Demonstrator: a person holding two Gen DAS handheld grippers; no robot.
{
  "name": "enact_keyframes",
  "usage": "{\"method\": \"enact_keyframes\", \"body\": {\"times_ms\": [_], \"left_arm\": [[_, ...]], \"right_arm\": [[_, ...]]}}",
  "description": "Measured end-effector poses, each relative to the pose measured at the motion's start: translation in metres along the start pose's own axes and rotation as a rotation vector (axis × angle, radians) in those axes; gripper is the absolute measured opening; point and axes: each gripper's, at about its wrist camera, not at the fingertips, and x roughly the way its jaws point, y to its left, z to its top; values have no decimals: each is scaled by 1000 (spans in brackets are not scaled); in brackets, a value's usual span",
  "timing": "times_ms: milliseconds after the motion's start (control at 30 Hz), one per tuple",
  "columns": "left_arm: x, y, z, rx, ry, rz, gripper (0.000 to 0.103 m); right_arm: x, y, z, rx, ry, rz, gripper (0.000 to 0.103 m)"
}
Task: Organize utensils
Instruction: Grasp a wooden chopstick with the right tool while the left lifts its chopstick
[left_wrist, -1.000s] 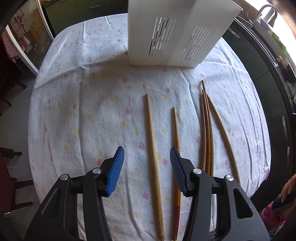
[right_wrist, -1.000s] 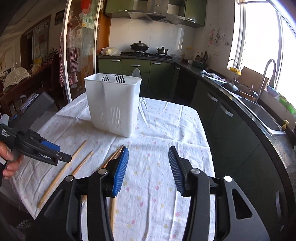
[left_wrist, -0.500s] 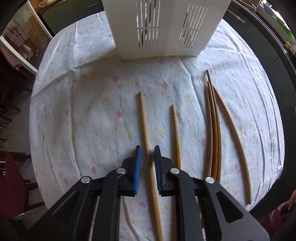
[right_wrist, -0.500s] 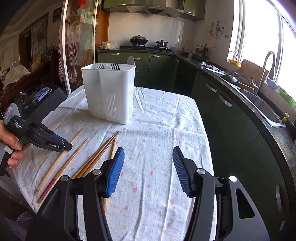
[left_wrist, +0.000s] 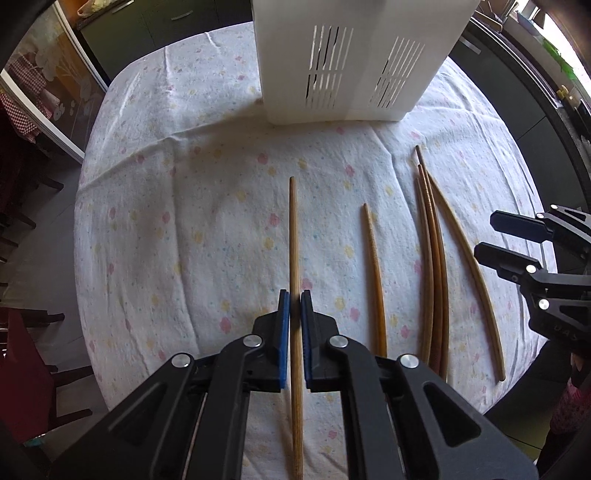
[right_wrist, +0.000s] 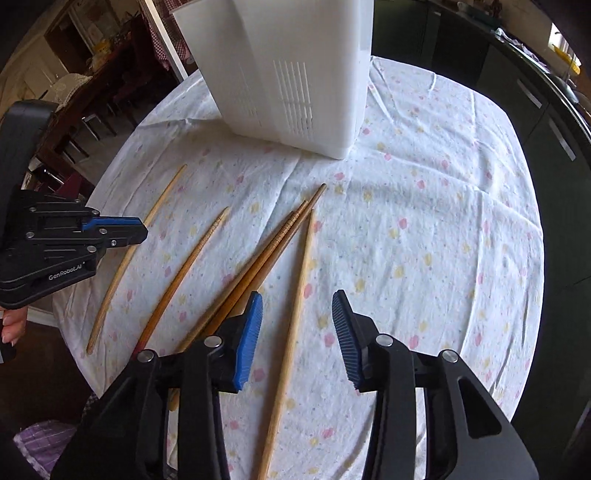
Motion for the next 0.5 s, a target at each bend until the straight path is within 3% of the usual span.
{"method": "enact_keyframes", "body": {"times_ms": [200, 500], "left_arm": [[-6, 5, -5, 2, -16, -16, 6], [-8, 6, -4, 21, -30, -34, 6]], "right_arm": [[27, 11, 15, -34, 112, -79, 29], [42, 16, 32, -33, 181, -89, 19]]}}
